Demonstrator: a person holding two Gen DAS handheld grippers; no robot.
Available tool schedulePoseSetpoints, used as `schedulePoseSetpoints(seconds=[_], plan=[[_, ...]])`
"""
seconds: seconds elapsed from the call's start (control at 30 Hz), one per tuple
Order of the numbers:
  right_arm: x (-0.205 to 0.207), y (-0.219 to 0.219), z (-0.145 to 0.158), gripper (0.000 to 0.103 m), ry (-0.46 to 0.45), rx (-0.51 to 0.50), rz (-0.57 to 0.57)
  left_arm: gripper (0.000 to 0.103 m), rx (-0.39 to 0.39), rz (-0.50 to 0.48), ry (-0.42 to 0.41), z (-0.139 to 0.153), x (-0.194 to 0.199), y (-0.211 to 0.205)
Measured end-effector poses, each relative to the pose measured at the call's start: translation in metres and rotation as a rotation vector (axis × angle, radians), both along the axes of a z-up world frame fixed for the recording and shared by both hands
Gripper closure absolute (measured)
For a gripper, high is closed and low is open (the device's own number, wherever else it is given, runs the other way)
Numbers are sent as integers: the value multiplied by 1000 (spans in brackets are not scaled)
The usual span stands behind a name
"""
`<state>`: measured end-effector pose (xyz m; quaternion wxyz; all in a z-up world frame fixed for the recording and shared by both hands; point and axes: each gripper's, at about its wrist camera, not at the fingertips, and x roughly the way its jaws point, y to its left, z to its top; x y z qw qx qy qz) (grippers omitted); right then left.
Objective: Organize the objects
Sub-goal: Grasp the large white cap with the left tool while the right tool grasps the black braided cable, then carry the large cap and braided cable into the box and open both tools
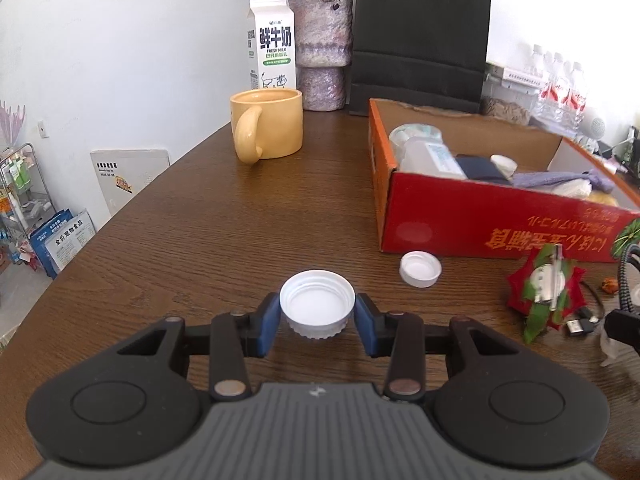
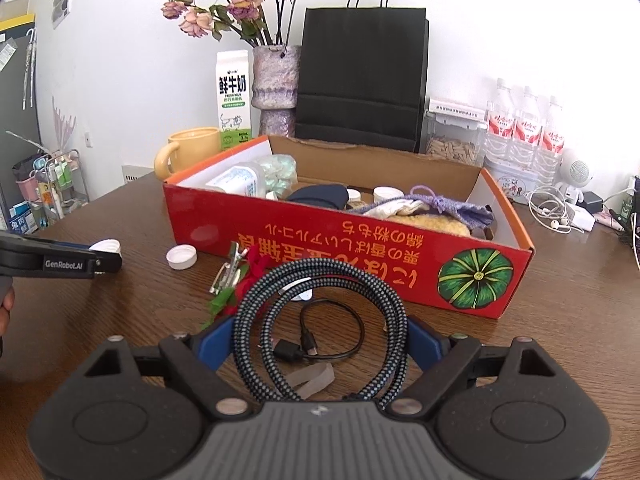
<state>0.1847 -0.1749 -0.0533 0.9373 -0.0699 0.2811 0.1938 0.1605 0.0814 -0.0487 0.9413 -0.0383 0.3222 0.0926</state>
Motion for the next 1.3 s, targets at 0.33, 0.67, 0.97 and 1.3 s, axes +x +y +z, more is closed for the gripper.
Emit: schedulePoseSetpoints(seconds=[0.33, 0.67, 0.97, 1.3], plan=[[-21, -3, 22, 15, -55, 22, 7, 62, 6, -66, -92, 39, -30, -32], [-33, -5, 44, 15, -106, 36, 20, 62, 23, -126, -126, 63, -31, -68], [-27, -8, 55, 15, -137, 52, 22, 62, 21, -148, -144, 72, -19, -85], [-6, -10, 65, 15, -160, 65, 20, 62, 20, -143, -158, 79, 3, -93]])
